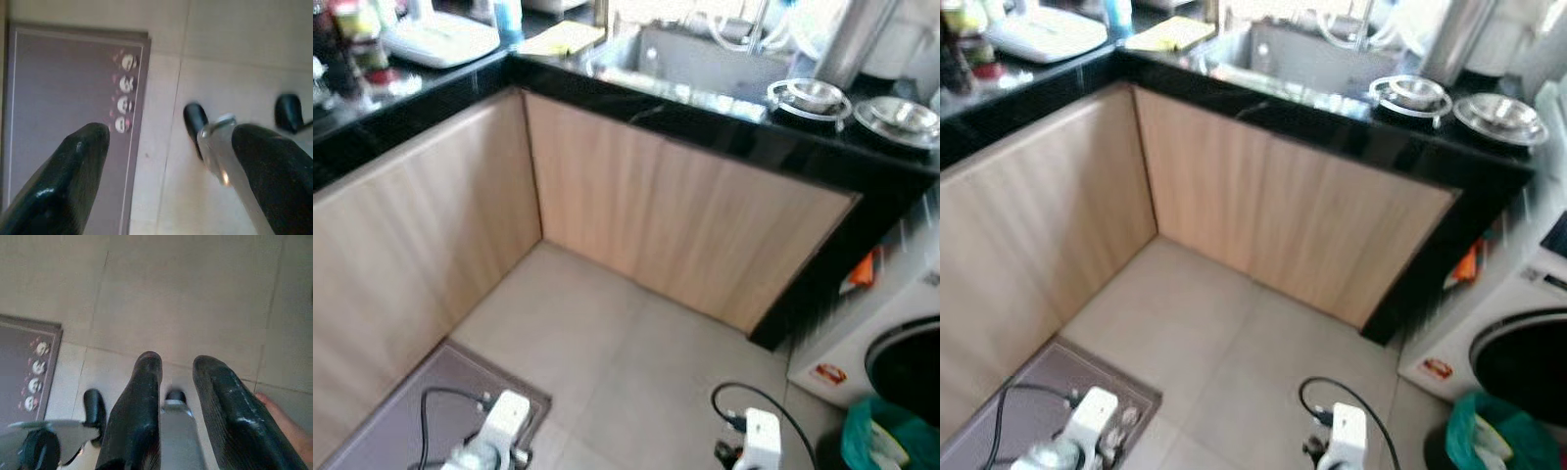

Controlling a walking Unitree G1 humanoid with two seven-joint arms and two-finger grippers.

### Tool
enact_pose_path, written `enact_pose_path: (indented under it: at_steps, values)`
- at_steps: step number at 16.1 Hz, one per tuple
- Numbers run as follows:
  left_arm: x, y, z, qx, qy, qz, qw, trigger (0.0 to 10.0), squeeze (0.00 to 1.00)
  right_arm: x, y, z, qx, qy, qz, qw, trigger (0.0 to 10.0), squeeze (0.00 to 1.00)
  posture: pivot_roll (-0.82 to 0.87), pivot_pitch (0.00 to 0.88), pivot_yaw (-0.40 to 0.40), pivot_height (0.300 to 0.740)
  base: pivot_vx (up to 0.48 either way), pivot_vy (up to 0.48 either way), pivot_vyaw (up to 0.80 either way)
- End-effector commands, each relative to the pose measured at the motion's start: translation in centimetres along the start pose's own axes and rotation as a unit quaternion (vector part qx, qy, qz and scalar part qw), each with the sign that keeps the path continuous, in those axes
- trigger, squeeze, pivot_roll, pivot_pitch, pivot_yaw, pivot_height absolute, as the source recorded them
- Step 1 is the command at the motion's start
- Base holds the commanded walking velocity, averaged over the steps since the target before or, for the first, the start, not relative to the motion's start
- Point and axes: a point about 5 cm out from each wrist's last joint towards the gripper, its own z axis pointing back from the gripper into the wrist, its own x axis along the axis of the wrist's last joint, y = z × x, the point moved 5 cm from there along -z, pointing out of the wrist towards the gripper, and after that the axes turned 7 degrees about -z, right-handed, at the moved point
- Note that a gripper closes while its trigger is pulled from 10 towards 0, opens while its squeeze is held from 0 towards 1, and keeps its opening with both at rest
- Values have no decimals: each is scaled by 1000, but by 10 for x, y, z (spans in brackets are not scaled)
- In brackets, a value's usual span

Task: Kitchen organization

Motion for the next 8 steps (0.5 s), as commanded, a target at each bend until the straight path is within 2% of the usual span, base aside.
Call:
enact_pose_path:
  at_steps: [1,8]
  values:
    - [1,-13,-2,-17,2,-8,1000,10000,0,-1,-16,2,-21,1,-4,1000,10000,0,239,93,-96,740,382,0,0]
    - [3,-13,-2,-21,1,-25,999,10000,0,1,-16,2,-24,-8,-12,1000,10000,0,228,94,-93,740,382,0,0]
